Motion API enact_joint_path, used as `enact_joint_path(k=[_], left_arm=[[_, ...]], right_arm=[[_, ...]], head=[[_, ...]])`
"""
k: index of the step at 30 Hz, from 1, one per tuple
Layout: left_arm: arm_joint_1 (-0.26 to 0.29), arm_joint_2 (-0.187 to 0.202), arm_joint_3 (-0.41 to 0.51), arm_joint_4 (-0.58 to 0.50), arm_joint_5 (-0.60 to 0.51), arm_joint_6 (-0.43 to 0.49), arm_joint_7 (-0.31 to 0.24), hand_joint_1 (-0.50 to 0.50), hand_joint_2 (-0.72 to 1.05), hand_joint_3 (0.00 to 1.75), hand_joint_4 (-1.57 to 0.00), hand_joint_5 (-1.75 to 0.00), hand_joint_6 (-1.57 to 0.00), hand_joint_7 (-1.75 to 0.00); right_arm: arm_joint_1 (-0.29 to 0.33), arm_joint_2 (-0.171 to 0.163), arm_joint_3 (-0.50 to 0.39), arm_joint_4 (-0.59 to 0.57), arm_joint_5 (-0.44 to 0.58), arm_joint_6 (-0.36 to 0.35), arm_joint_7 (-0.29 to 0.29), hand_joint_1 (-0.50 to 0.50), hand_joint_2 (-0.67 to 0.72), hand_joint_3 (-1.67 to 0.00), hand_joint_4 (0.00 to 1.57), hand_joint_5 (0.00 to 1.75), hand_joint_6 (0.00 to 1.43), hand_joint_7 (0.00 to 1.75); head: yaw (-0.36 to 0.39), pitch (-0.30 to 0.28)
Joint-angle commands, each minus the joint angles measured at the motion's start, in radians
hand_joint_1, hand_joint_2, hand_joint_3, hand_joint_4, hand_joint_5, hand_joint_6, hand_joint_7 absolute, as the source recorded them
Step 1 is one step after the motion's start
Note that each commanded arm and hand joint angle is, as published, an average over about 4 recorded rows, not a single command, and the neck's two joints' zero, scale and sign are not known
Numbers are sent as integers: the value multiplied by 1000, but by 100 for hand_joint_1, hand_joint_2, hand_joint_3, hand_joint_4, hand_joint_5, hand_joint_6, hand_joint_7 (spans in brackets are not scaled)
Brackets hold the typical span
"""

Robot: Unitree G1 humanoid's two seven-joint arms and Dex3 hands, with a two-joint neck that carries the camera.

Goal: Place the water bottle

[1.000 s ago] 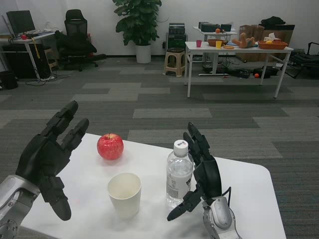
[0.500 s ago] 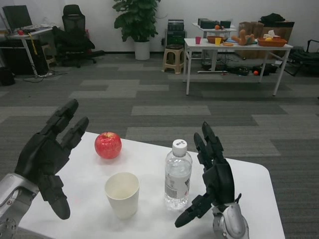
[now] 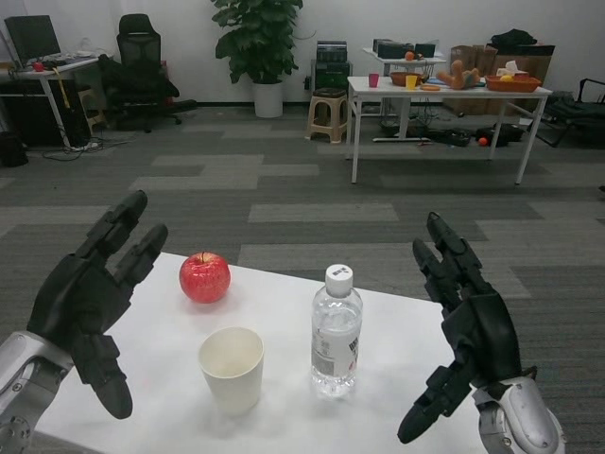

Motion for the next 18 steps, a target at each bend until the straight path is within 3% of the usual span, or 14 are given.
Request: enact_joint_path(k=[1,3,6,10,18], left_arm=[[5,13,-1,-4,-6,-3,0,-50,-57,9,0,0,0,0],[1,13,-1,-4,-6,-3,0,-50,-57,9,0,0,0,0],[-3,13,-3,-2,-6,-3,0,-50,-55,9,0,0,0,0],[-6,13,-3,-3,-6,-3,0,-50,-55,9,0,0,0,0],[-6,13,-3,-3,-6,-3,0,-50,-55,9,0,0,0,0]], right_arm=[[10,90,-71,-125,-18,125,48,-46,38,-8,0,0,0,0],[11,118,-84,-176,-27,172,74,-46,33,-8,0,0,0,0],[10,118,-62,-191,2,168,79,-46,28,-8,0,0,0,0],[6,114,-49,-191,12,163,79,-46,34,-8,0,0,0,0],[-23,106,-14,-179,6,162,79,-46,34,-8,0,0,0,0]], head=[[-4,7],[-5,9],[-5,9],[1,14],[1,11]])
